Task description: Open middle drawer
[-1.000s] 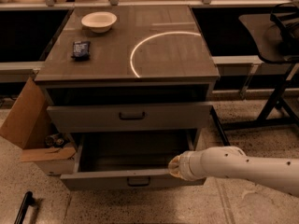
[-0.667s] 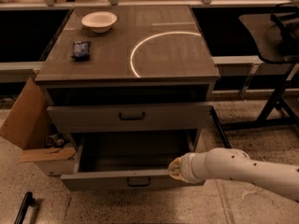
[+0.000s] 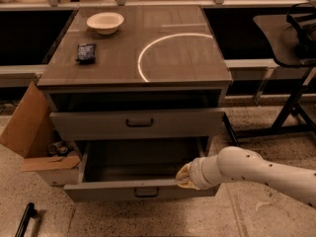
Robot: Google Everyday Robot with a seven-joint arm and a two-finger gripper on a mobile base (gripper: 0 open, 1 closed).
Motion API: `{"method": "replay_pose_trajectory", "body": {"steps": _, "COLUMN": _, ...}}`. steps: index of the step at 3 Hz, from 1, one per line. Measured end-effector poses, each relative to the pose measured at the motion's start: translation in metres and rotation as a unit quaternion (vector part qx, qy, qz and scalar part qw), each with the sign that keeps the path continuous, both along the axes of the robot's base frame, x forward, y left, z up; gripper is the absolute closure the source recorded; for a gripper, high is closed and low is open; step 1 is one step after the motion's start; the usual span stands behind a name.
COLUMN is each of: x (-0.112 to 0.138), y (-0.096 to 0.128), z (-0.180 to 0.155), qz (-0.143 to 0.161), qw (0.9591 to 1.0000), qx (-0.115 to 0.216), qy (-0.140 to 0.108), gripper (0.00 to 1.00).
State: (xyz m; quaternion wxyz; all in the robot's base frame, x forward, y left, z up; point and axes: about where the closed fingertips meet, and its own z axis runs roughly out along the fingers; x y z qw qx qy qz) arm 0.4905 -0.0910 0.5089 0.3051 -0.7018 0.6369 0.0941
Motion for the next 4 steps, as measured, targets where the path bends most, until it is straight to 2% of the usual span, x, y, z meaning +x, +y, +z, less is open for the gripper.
{"method": "replay_pose_trajectory", "body": {"steps": 1, "x": 0.002, "y": 0.004, "z": -0.007, "qz": 0.015, "qw": 0.9994, "qx": -0.008, "qy": 0.03, "gripper": 0.12}}
{"method": "replay_pose_trajectory", "body": {"steps": 2, "x": 0.008, "y": 0.006, "z": -0.027, "qz": 0.018, "qw": 0.9972, "qx": -0.024, "qy": 0.069, "gripper": 0.0}}
{"method": "replay_pose_trajectory", "body": {"steps": 4, "x": 0.014, "y": 0.014, "z": -0.073, "qz": 0.024, "qw": 0.9892, "qx": -0.039, "qy": 0.14, "gripper": 0.0}}
